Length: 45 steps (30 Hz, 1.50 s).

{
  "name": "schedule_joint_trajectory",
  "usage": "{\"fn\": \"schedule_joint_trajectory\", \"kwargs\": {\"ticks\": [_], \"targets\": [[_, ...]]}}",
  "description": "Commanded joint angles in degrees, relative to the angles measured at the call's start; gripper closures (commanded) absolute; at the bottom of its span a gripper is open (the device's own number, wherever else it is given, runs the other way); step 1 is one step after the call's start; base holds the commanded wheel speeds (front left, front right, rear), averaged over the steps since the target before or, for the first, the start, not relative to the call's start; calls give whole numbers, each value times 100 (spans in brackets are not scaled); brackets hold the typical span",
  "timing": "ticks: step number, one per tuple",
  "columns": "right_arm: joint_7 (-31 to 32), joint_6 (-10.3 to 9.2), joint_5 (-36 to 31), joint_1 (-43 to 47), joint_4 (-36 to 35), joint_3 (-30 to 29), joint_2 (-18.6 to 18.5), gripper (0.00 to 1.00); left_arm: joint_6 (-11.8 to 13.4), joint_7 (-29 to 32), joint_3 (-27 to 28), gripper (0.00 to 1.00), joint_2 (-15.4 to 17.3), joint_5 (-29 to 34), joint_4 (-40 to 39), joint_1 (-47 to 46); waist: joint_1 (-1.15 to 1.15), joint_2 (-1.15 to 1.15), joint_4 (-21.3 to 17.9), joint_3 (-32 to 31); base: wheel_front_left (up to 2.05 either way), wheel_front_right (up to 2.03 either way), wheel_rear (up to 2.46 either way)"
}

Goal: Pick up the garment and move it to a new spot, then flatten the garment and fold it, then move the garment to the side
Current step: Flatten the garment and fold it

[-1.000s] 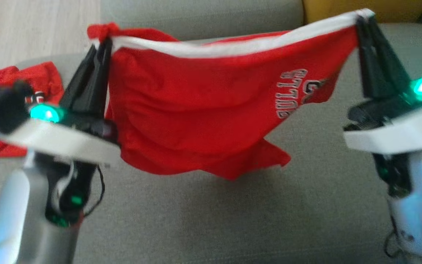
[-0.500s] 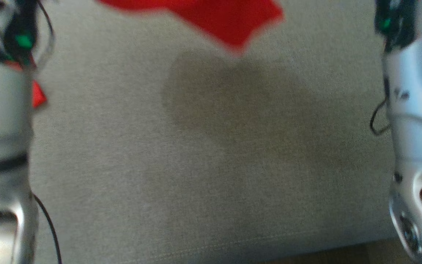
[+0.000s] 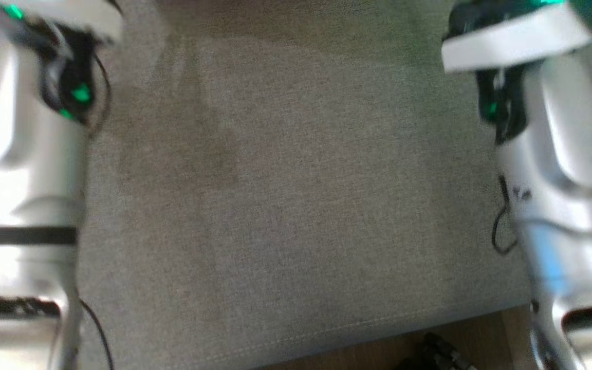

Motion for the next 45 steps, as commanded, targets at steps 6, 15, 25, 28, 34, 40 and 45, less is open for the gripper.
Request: {"fn": "schedule_joint_trajectory", "kwargs": {"ticks": [6,15,25,28,34,40,45], "targets": [[-30,37,105,763,-755,-285,104,100,-96,-391,-95,100,99,-84,-251,403,-2,0,134,-128,0,0,0],[-30,37,52,2687,-2174,-808,104,100,-121,-674,-181,100,-35,-123,-1804,2300,-2,0,283,-895,0,0,0],[-30,37,-160,4316,-3210,-881,105,100,194,-686,269,100,-315,1,-3917,4840,-2,0,25,-1746,0,0,0],[-30,37,-297,4701,-3421,-810,105,100,336,-686,352,100,-409,-78,-4374,5495,-2,0,-56,-1843,0,0,0],[-30,37,-478,5126,-3337,-748,105,100,517,-675,162,100,-538,-334,-4561,6344,-2,0,-14,-1818,0,0,0],[-30,37,-617,4953,-2795,-828,105,100,551,-655,-136,100,-603,-559,-4140,6316,-2,0,256,-1695,0,0,0],[-30,37,-755,4456,-2224,-848,61,100,596,-578,-271,100,-626,-772,-3667,5881,-2,0,488,-1587,0,0,0]]}}
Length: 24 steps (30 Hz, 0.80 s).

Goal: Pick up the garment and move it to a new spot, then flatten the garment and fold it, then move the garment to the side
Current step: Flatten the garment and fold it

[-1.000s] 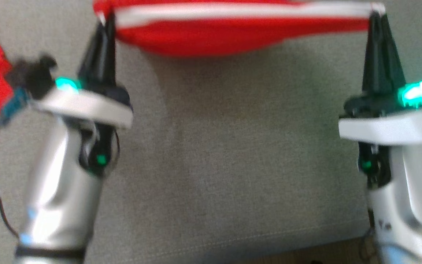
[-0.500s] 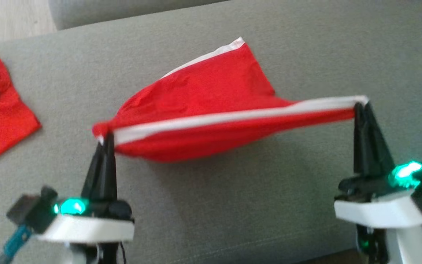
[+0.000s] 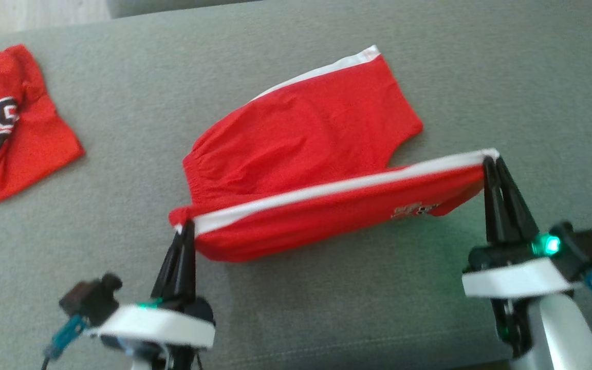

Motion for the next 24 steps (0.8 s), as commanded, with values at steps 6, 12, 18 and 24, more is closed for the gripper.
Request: {"fn": "schedule_joint_trajectory", "kwargs": {"ticks": [6,12,18,24], "targets": [[-37,35,-151,-1133,629,172,-274,100,204,220,175,100,-29,-373,559,-1075,0,0,299,188,0,0,0],[-24,35,-243,-2224,1862,423,-520,100,369,520,75,100,-36,-689,1603,-2147,0,0,489,412,0,0,0],[-29,35,-323,-3280,3005,548,-612,100,544,633,-273,100,-38,-935,2431,-3117,0,0,608,688,0,0,0],[-32,35,-415,-4197,4135,629,-623,100,715,578,-655,100,-38,-1217,3046,-3906,0,0,703,903,0,0,0]]}}
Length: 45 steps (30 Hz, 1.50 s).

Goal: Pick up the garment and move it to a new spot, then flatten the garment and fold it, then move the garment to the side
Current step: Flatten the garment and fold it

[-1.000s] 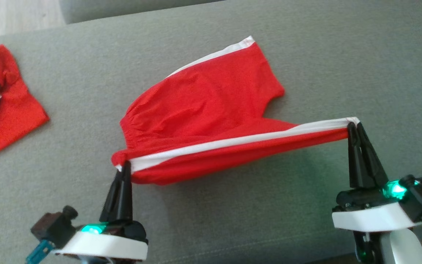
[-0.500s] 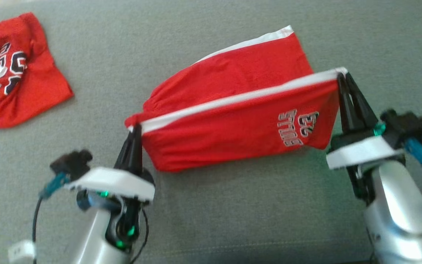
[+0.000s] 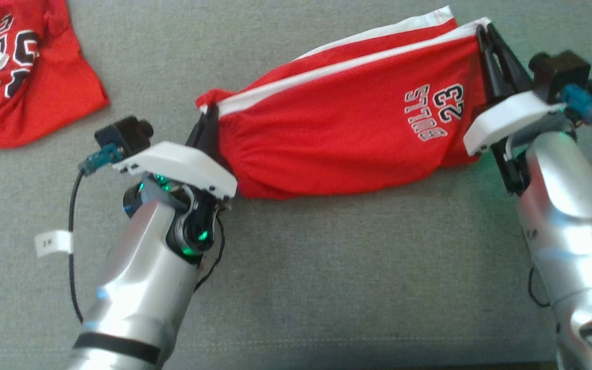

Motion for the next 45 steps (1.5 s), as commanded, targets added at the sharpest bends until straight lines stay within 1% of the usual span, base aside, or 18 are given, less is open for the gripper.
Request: {"fn": "schedule_joint_trajectory", "kwargs": {"ticks": [1,6,7,8,9,10,11,14,15,17,18,19,25,27,33,34,38,45], "targets": [[-33,35,-45,-199,-35,73,-39,100,37,-103,114,100,109,-57,-83,-232,0,0,46,54,0,0,0],[-35,35,-180,-705,668,-59,-39,100,100,-257,-210,100,109,-422,209,-609,0,0,154,136,0,0,0],[-35,35,-197,-777,782,-96,-32,100,113,-274,-297,93,109,-490,255,-664,0,0,177,146,0,0,0],[-35,35,-207,-845,884,-118,-19,100,119,-296,-390,75,109,-541,290,-720,0,0,199,156,0,0,0],[-36,35,-214,-910,983,-137,-13,100,121,-336,-474,53,109,-582,317,-771,0,0,222,166,0,0,0],[-36,35,-230,-972,1084,-163,-19,100,117,-382,-541,2,109,-623,337,-815,0,0,244,178,0,0,0],[-36,35,-244,-1038,1164,-191,-27,100,111,-427,-610,0,109,-664,346,-854,0,0,272,195,0,0,0],[-36,35,-294,-1177,1331,-307,-77,100,53,-579,-785,0,109,-704,327,-909,0,0,384,232,0,0,0],[-36,35,-319,-1202,1364,-343,-96,98,24,-627,-832,0,109,-672,311,-913,0,0,429,238,0,0,0],[-36,35,-364,-1224,1444,-401,-120,57,-35,-698,-886,0,109,-569,266,-886,0,0,508,238,0,0,0],[-36,35,-365,-1230,1475,-444,-126,18,-60,-720,-893,0,109,-516,231,-850,0,0,545,233,0,0,0],[-36,35,-374,-1233,1494,-484,-137,0,-77,-736,-884,0,108,-447,186,-806,0,0,574,226,0,0,0],[-36,35,-429,-1198,1562,-604,-190,0,-139,-759,-570,0,150,66,-384,-408,0,0,674,148,0,0,0],[-37,35,-438,-1162,1540,-587,-212,0,-174,-760,-344,0,175,338,-745,-148,0,0,685,94,0,0,0],[-36,35,-296,-1038,1665,-283,-237,0,-281,-761,312,0,255,1177,-1825,797,0,0,590,-141,0,0,0],[50,35,-156,-1019,1895,-146,-242,0,-308,-761,539,0,256,1377,-2122,1137,0,0,550,-243,0,0,0],[493,35,172,-1010,2281,145,-268,0,-327,-761,966,0,248,1741,-2616,1777,0,0,490,-418,0,0,0],[1352,35,780,-938,2519,541,-334,0,-320,-762,1526,0,158,1812,-3102,2572,0,0,546,-550,0,0,0]]}}
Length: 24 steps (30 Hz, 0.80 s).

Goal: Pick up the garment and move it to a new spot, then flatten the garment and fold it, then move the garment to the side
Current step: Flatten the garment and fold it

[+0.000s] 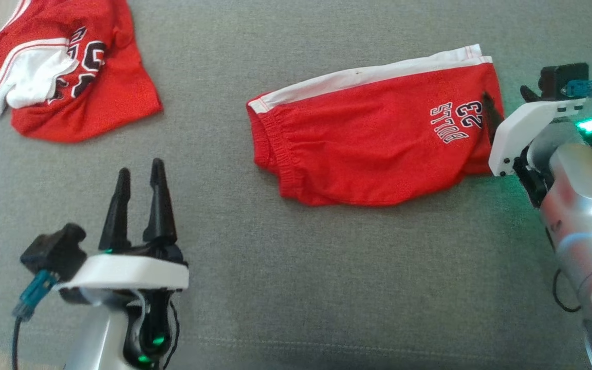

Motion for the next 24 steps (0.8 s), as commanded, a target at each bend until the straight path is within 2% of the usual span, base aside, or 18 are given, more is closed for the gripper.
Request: {"fn": "schedule_joint_trajectory", "kwargs": {"ticks": [1,12,13,14,15,17,20,24], "targets": [[103,36,114,36,-120,133,-13,0,-11,-69,235,0,26,88,-247,-55,0,0,46,4,0,0,0],[1279,36,856,207,-22,373,-148,0,-9,-70,374,0,-12,166,-481,164,0,0,346,46,0,0,0],[1366,36,918,229,-42,416,-136,9,1,-70,381,0,-13,176,-498,176,0,0,355,35,0,0,0],[1442,36,979,251,-73,462,-131,24,12,-70,391,0,-13,178,-513,189,0,0,361,24,0,0,0],[1524,36,1041,274,-107,513,-129,44,24,-70,401,0,-14,180,-527,201,0,0,363,12,0,0,0],[1676,36,1168,323,-192,620,-132,62,47,-70,415,0,-14,188,-551,225,0,0,354,-9,0,0,0],[1779,36,1353,389,-354,762,-166,100,76,-70,438,0,-15,213,-579,255,0,0,322,-30,0,0,0],[1715,36,1509,444,-508,868,-213,100,91,-70,458,0,-15,246,-584,283,0,0,254,-54,0,0,0]]}}
